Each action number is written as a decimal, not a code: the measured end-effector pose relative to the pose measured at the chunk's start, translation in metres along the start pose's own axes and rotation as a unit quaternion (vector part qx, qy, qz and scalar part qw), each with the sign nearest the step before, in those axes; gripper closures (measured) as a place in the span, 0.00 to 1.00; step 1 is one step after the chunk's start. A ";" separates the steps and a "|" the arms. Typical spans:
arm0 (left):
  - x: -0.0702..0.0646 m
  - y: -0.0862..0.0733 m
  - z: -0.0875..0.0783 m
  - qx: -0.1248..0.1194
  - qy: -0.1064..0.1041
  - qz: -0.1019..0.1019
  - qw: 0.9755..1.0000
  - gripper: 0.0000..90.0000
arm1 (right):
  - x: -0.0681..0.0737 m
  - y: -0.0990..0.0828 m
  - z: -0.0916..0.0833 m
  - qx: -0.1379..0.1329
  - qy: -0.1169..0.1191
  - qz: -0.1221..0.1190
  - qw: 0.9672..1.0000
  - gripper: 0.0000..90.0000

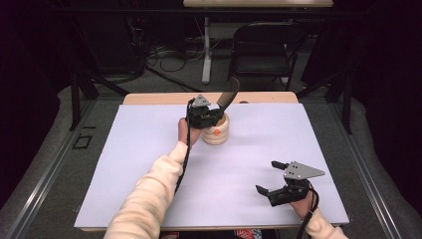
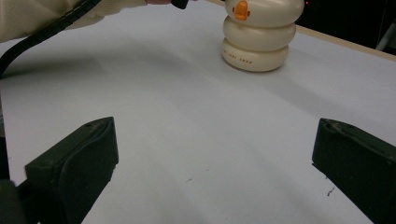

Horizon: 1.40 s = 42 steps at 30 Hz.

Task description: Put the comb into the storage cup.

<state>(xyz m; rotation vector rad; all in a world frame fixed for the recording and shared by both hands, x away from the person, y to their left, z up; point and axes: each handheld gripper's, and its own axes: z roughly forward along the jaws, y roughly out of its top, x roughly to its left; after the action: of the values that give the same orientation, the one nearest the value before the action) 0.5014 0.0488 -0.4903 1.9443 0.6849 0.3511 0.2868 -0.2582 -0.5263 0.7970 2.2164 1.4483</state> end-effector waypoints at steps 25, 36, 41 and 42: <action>-0.001 0.001 0.000 0.016 0.003 -0.001 1.000 0.80 | 0.000 0.000 0.000 -0.001 -0.001 0.001 1.000 0.00; 0.000 0.000 0.001 0.022 0.003 -0.001 1.000 0.80 | -0.001 0.000 0.000 -0.002 -0.001 0.001 1.000 0.00; 0.000 -0.001 0.001 0.021 0.003 -0.006 1.000 0.76 | 0.000 0.000 -0.001 -0.003 -0.001 0.001 1.000 0.00; 0.000 0.000 0.000 0.016 0.003 -0.011 1.000 0.65 | -0.001 0.000 -0.001 -0.004 -0.003 0.001 1.000 0.00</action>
<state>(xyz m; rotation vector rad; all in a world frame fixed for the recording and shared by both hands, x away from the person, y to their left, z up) 0.5013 0.0486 -0.4909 1.9651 0.7180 0.3341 0.2867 -0.2593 -0.5256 0.7996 2.2048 1.4543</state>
